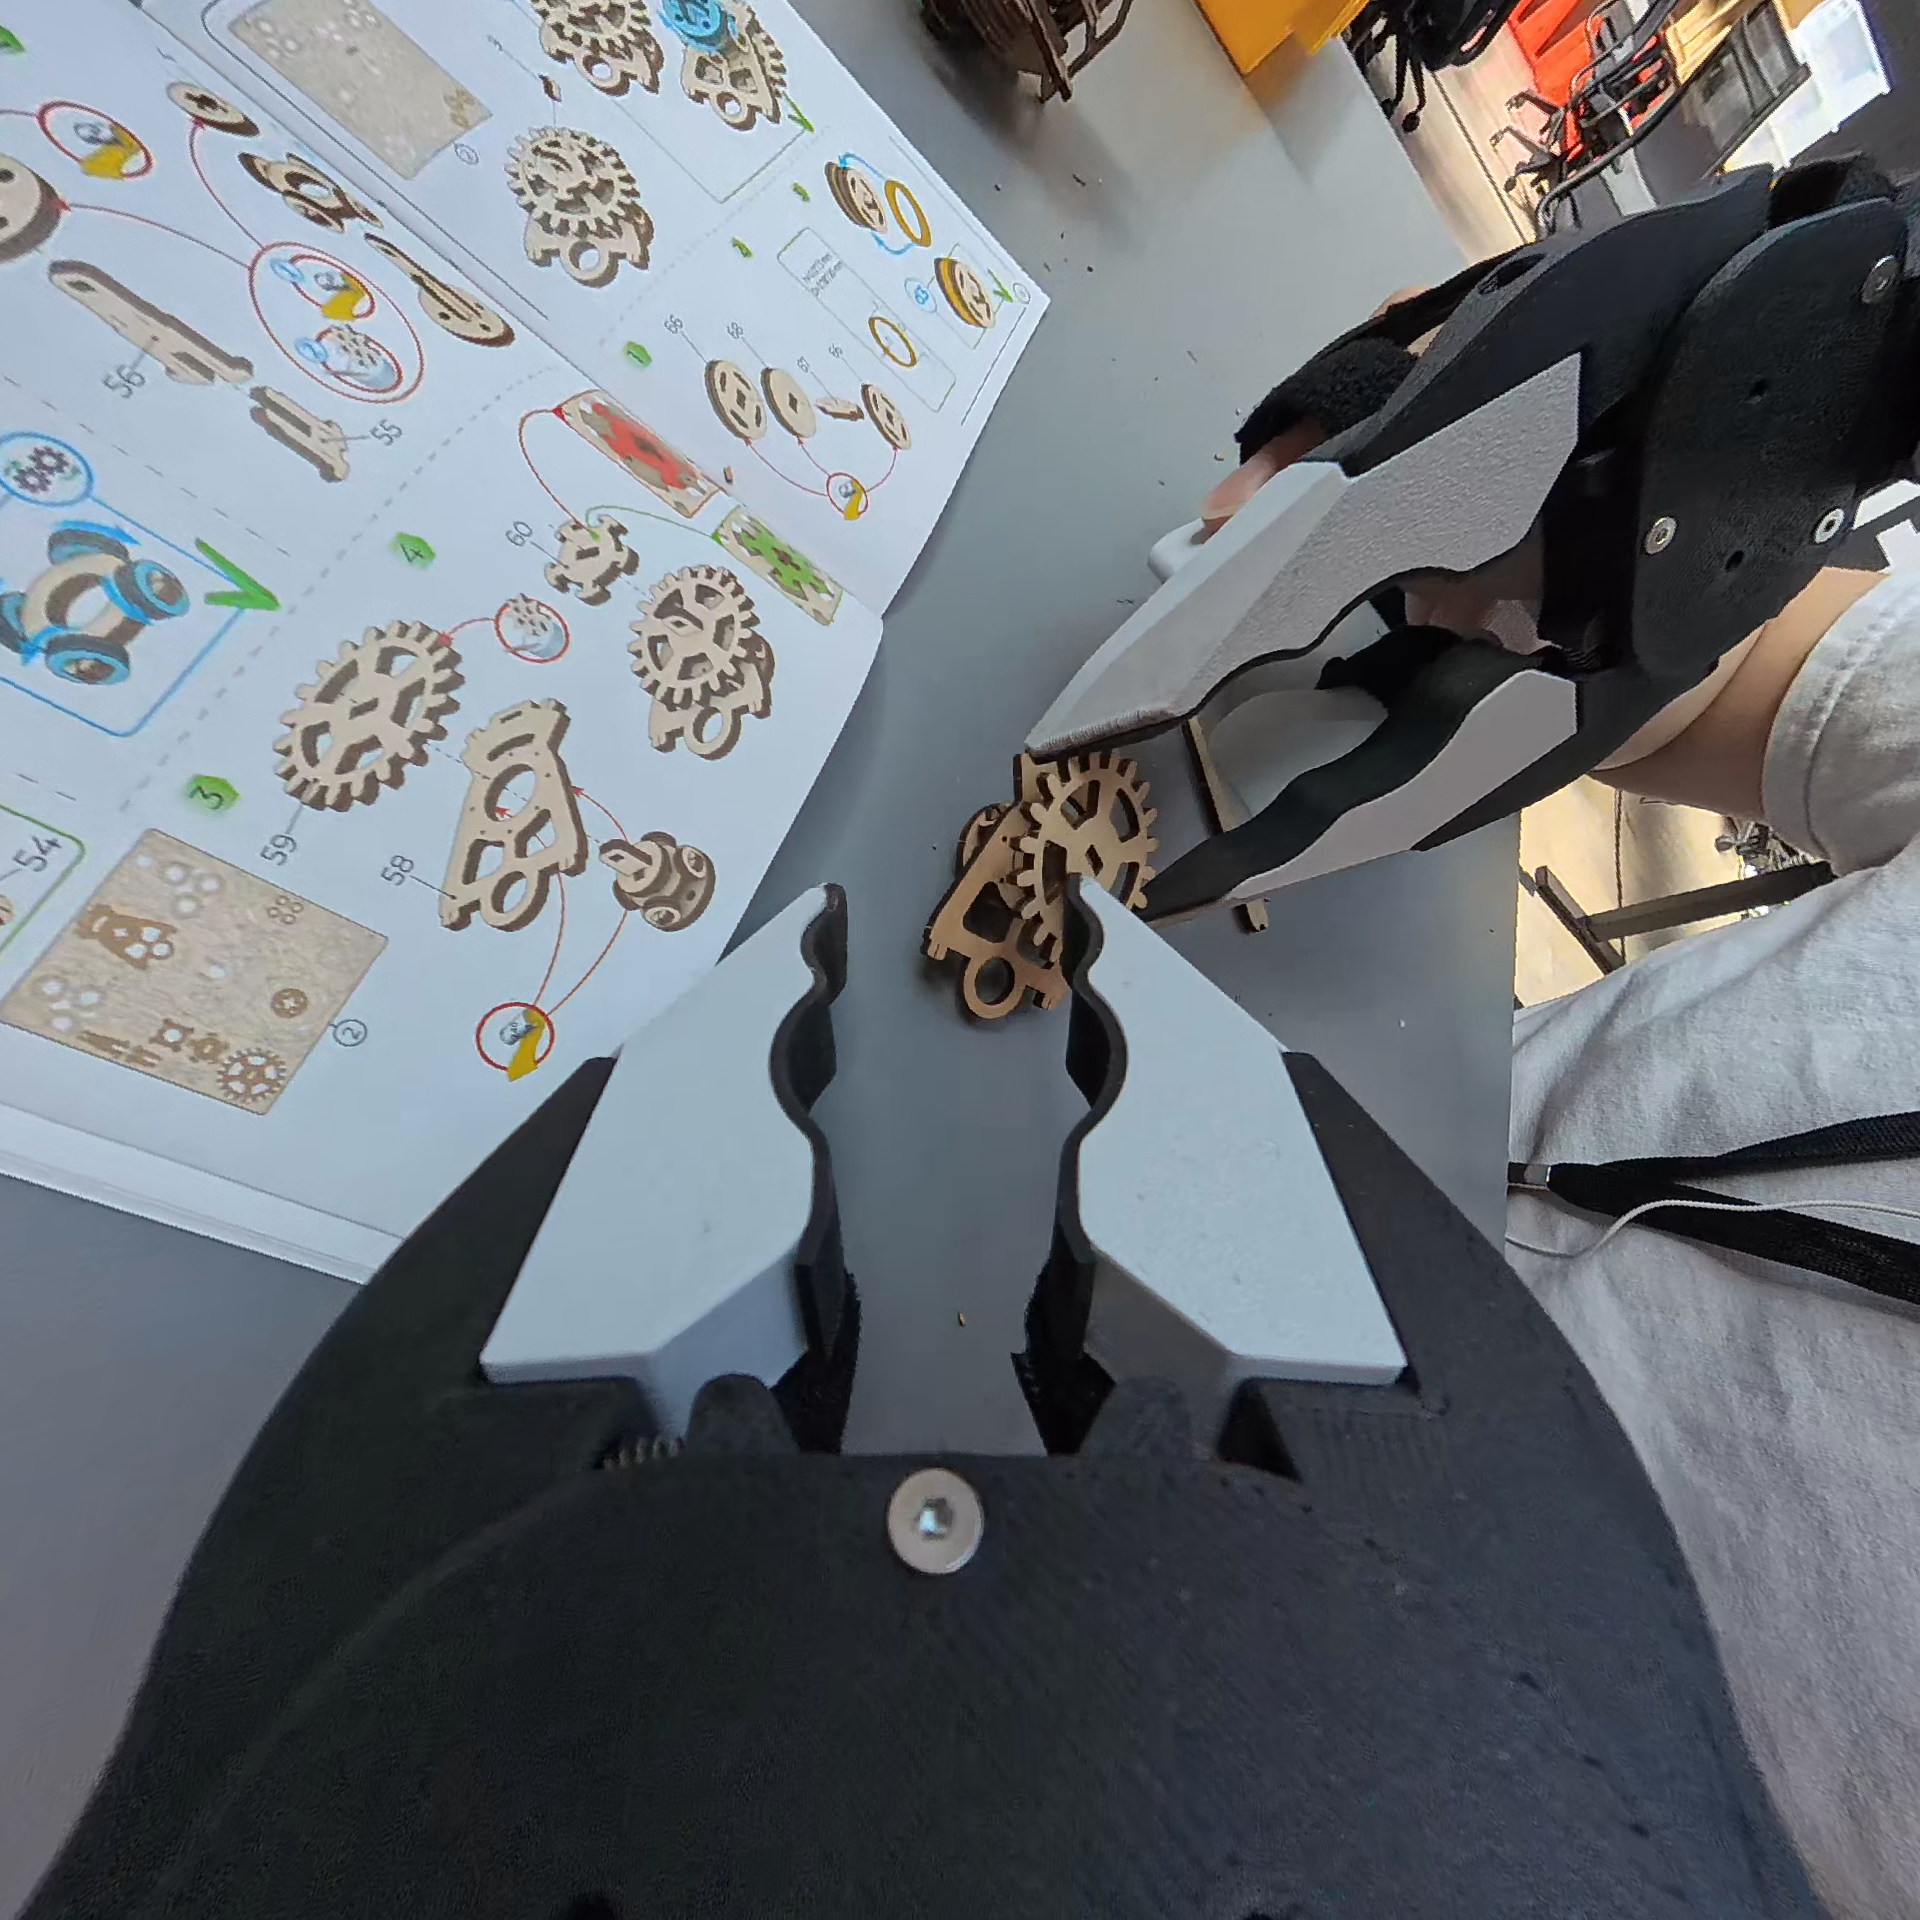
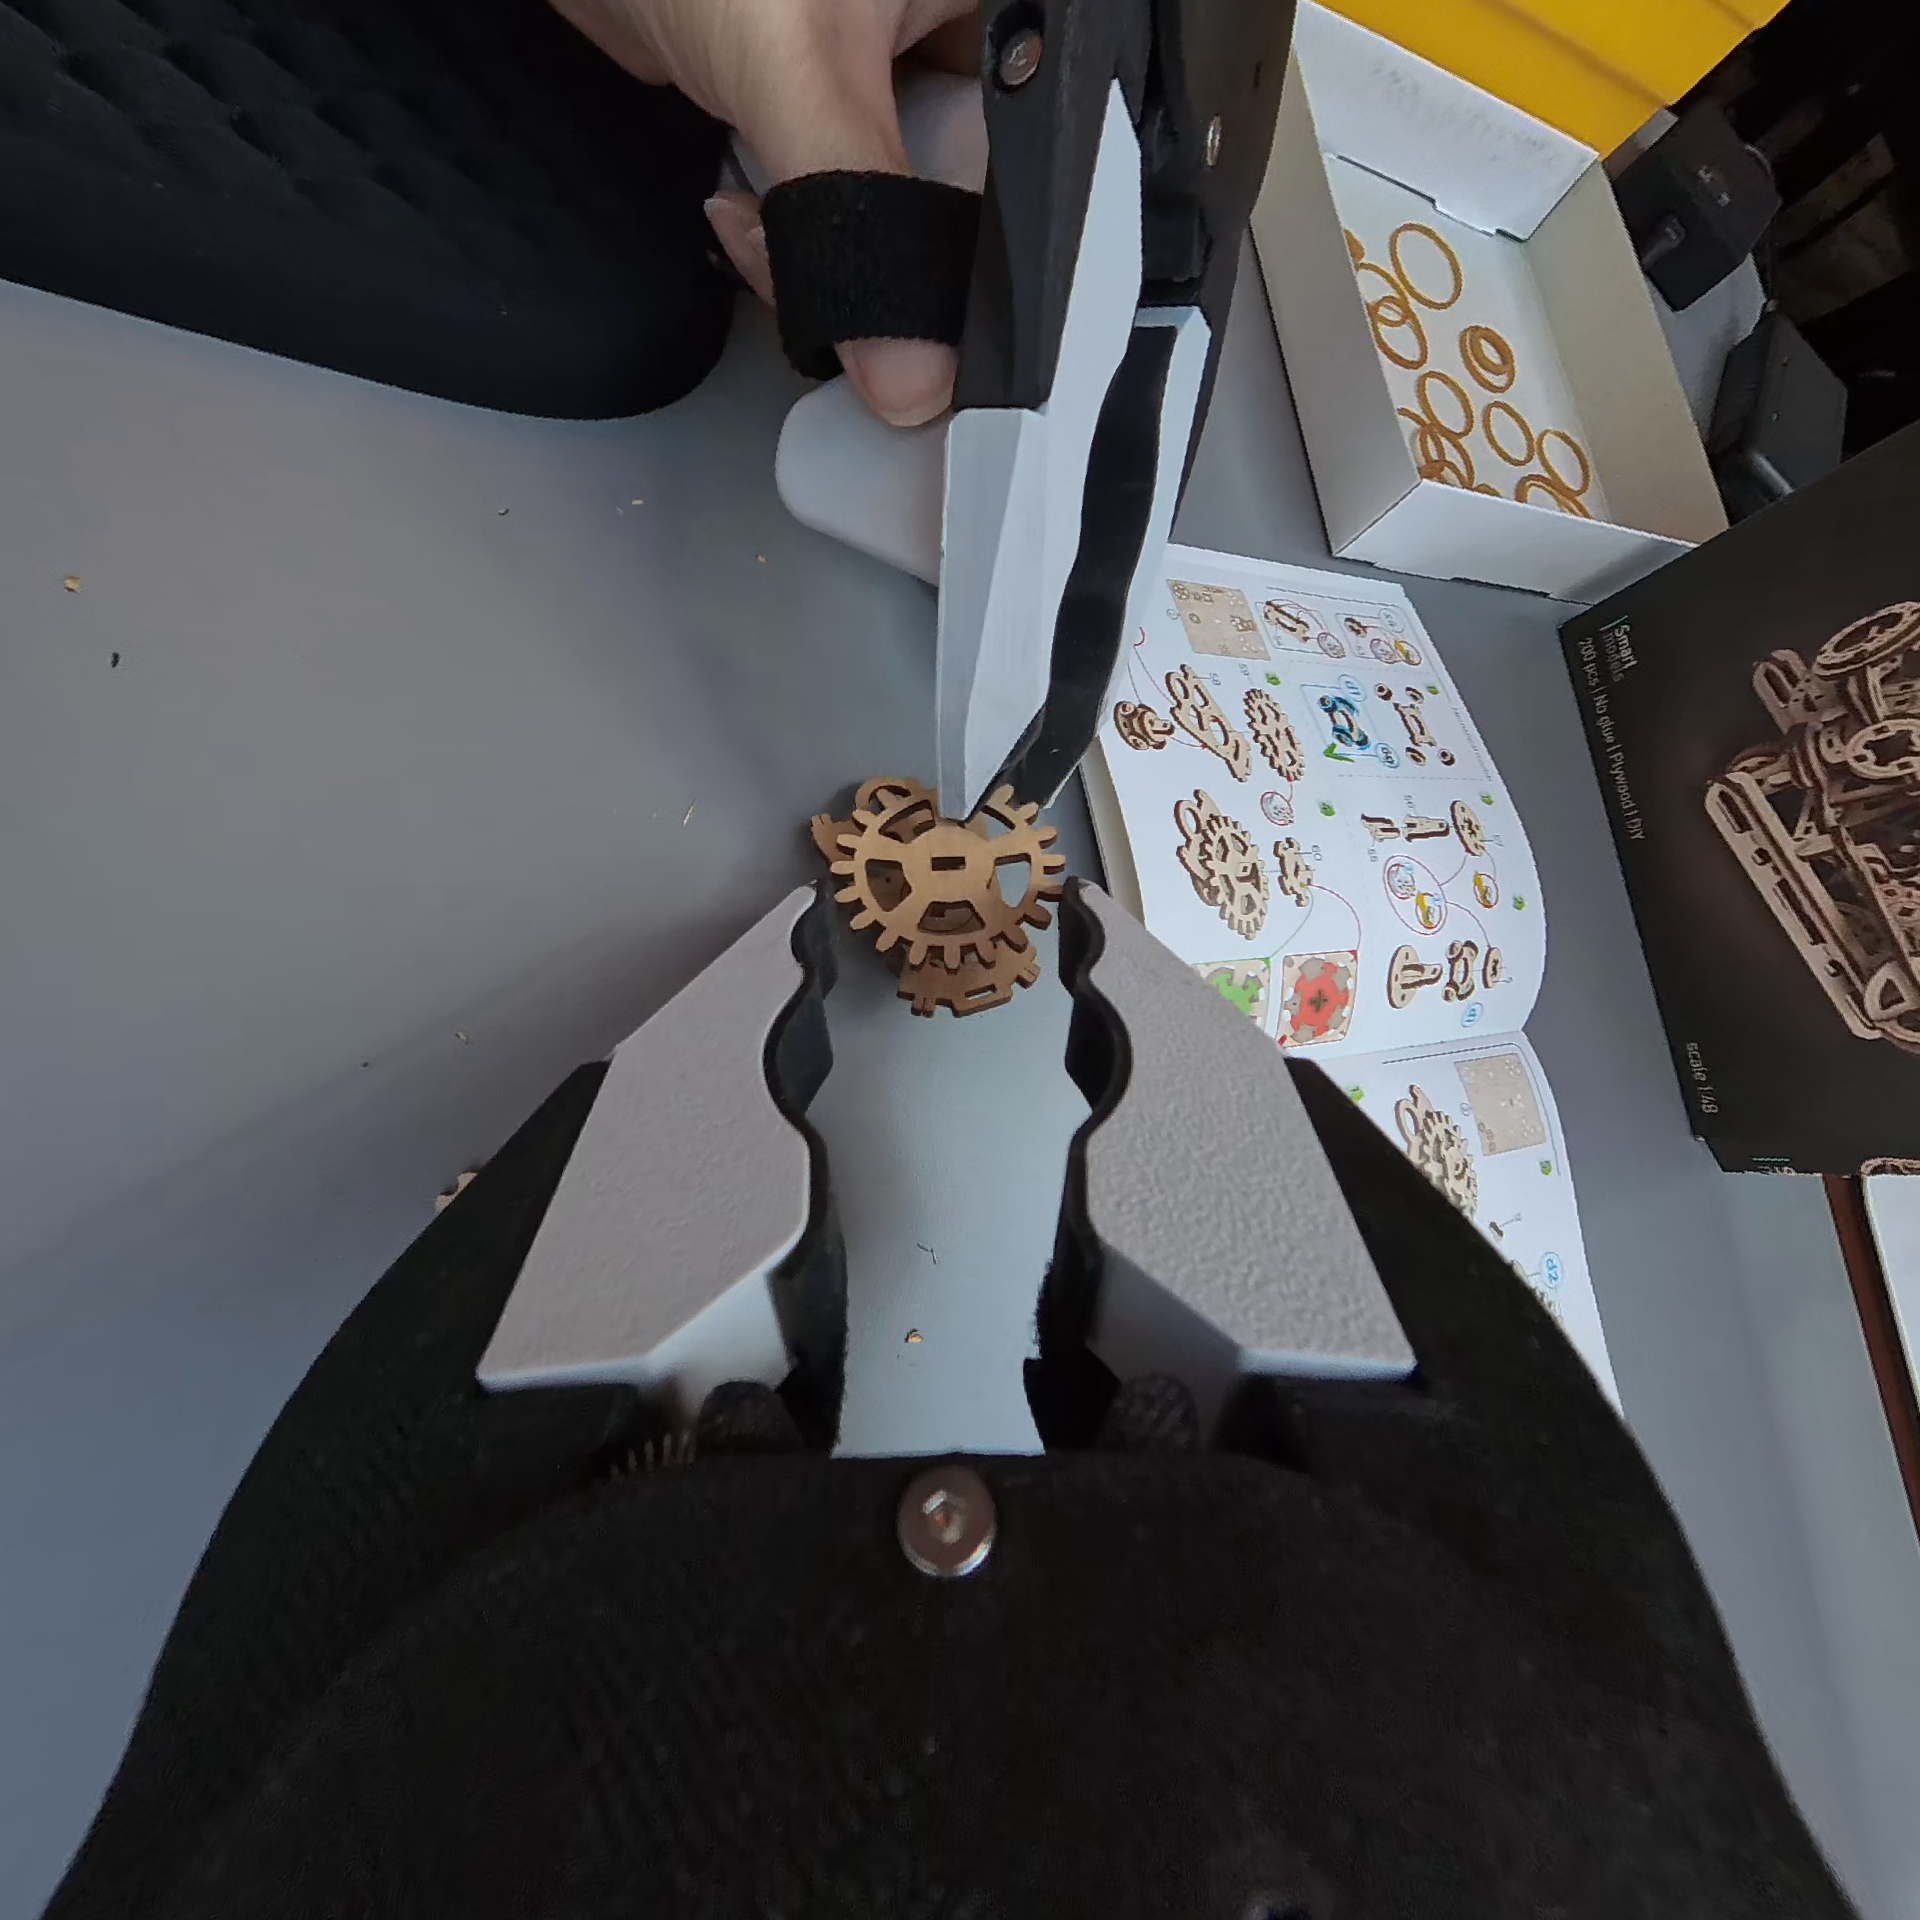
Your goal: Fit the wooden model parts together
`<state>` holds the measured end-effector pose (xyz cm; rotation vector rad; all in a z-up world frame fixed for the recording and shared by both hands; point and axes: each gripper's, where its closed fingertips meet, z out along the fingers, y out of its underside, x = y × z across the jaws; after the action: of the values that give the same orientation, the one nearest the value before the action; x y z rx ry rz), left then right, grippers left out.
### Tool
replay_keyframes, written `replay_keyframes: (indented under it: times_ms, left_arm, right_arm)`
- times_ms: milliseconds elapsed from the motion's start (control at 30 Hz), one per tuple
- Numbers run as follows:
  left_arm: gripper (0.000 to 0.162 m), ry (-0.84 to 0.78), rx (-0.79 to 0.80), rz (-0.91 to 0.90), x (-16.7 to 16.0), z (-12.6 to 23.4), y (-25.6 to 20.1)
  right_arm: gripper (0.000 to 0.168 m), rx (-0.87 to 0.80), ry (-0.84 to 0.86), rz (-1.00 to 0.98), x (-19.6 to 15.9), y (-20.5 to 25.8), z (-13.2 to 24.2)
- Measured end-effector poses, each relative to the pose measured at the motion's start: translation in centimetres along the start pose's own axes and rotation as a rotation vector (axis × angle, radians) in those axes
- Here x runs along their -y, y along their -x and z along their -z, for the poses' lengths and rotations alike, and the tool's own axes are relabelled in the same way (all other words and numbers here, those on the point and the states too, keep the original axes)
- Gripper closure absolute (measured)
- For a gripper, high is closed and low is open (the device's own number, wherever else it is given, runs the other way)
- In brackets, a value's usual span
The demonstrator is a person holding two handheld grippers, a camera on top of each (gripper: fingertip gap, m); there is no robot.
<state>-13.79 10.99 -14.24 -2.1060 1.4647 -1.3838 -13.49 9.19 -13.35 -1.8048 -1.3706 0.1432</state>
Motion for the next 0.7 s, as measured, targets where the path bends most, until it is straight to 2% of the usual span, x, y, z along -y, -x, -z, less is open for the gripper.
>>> replay_keyframes:
  times_ms: [700]
  left_arm:
    - [0.129,-0.002,0.027,-0.011,0.07,0.14,0.41]
  right_arm:
    - [0.127,-0.067,-0.002,-0.114,0.39,0.00,-0.21]
